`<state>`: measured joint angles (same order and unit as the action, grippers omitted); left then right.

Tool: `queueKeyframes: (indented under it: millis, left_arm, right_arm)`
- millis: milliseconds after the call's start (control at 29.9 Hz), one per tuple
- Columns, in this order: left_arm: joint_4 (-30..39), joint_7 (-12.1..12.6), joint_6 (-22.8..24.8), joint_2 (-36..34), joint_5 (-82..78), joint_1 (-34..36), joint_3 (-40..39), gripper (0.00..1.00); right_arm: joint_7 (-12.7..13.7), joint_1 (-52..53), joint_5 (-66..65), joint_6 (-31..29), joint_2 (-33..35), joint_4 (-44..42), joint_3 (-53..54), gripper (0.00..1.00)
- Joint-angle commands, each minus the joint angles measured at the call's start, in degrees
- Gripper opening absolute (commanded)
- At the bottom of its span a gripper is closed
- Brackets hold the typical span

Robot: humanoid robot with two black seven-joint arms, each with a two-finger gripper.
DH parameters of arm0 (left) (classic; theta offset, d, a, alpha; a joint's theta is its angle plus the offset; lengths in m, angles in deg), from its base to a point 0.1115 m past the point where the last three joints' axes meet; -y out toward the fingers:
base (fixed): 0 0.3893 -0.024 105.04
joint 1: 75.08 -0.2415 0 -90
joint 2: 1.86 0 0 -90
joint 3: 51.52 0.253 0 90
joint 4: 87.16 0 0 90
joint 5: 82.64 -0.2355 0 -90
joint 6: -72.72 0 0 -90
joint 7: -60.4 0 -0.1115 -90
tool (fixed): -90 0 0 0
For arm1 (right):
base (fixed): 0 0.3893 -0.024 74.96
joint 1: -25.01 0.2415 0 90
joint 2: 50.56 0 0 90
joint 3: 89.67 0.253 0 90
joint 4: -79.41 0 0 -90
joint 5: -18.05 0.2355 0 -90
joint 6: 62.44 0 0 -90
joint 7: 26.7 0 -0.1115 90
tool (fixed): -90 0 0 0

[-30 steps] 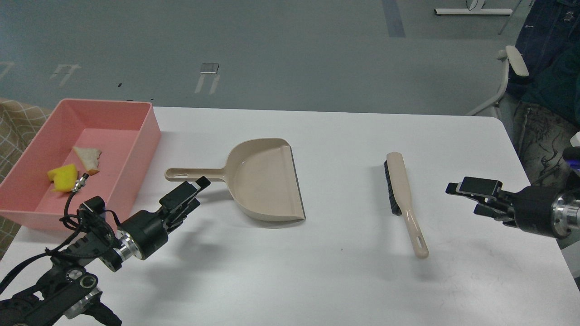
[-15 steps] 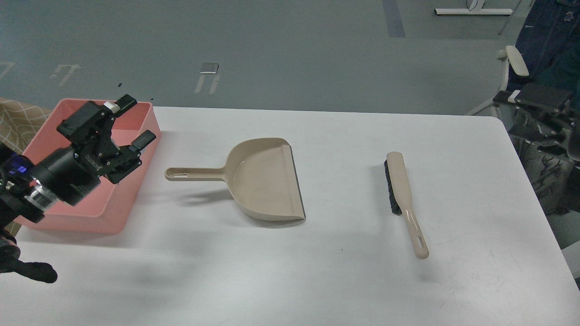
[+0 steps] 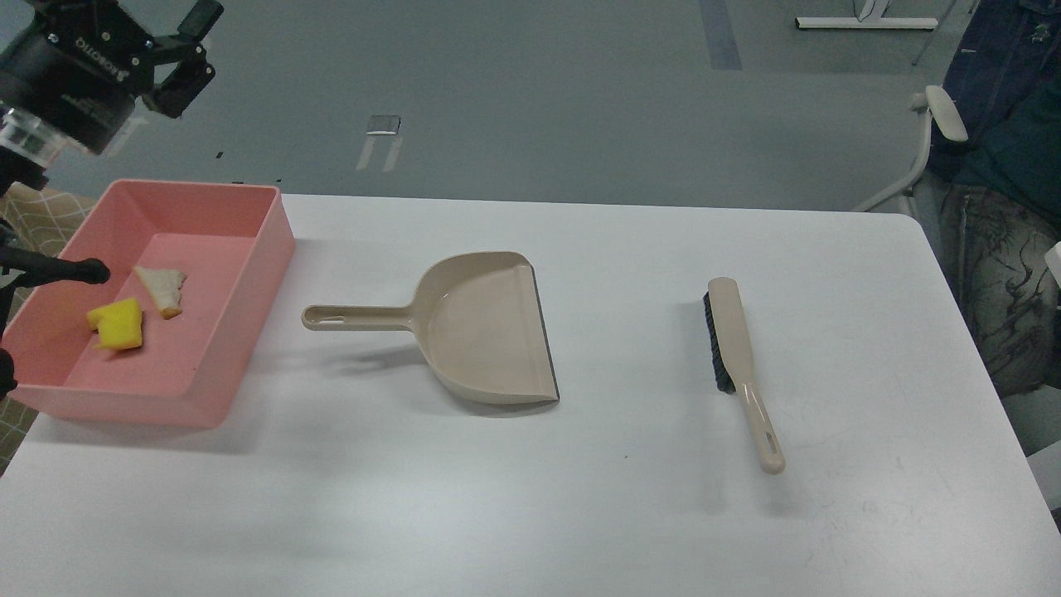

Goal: Sweep and dump garbage into bin

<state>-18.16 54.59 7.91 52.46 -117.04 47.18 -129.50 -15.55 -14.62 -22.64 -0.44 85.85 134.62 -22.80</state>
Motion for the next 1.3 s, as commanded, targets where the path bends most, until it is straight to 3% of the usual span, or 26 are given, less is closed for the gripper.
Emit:
queueKeyframes:
  millis: [0,100,301,468,668,735,936,1270]
  left_arm:
    - [-7.11,0.09,-1.46,2.71,0.03,6.13,2.39,0.98]
    - [-14.65,0.18,-2.60,6.14,0.03,12.19,5.55,0.98]
    - [-26.18,0.18,-5.32,11.59,0.03,19.14,10.47,0.98]
    - [-37.07,0.01,-5.33,17.64,0.03,24.24,13.91,0.98]
    - [-38.76,-1.13,-4.89,22.93,0.03,23.63,14.43,0.98]
    - [-39.38,-4.54,-4.89,25.29,0.03,23.20,14.43,0.98]
    - [-41.05,-12.20,-5.50,29.69,0.12,20.12,14.96,0.98]
    - [-41.05,-10.90,-4.63,30.23,0.03,18.45,15.05,0.98]
  right_arm:
    - [-0.25,4.03,-0.10,0.00,-4.04,-5.72,-0.78,0.90]
    - [-0.78,7.54,-0.18,0.00,-9.30,-12.56,-0.87,0.90]
    - [-2.44,8.69,-0.27,0.31,-15.55,-15.40,-0.87,0.89]
    - [-5.78,8.34,0.08,9.00,-21.17,-16.10,-0.87,0.92]
    - [-8.42,6.68,0.43,14.72,-26.28,-17.68,0.36,0.96]
    - [-10.44,5.19,0.43,15.17,-28.12,-17.86,1.15,0.96]
    - [-11.50,1.76,0.43,15.17,-31.37,-17.77,2.55,0.96]
    - [-15.01,-1.41,0.52,14.47,-34.02,-17.77,6.25,0.96]
